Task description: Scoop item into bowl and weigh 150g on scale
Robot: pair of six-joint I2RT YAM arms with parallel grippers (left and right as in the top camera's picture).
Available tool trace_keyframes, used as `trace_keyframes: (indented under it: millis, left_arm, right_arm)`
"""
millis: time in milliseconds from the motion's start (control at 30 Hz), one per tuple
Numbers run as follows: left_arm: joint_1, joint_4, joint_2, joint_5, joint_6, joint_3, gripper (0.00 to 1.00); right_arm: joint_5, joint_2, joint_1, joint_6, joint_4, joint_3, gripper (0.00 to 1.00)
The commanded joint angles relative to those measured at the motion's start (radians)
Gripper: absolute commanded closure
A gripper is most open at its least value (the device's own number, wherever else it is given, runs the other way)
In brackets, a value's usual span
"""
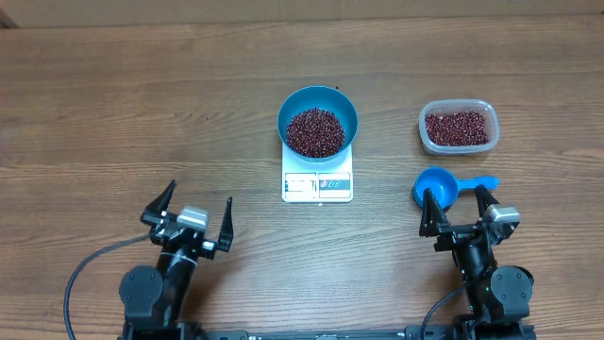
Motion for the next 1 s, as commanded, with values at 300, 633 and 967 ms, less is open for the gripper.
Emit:
trace_keyframes:
  millis: [300,633,967]
  left_arm:
    - [0.01,0.026,-0.166,-0.006,0.117,-0.15,0.0]
    - [0.01,0.003,-0.166,-0.015,0.108,-0.153,0.0]
    - [0.01,0.006,-0.164,-0.011,0.098,-0.153,0.0]
  right_arm:
    - [0.003,-0.012,-0.001,0.004,0.003,-0.011,0.0]
    - [0.003,-0.012,-0.001,0.004,0.003,-0.011,0.0]
    - [0.003,-0.012,-0.001,0.004,0.003,-0.011,0.0]
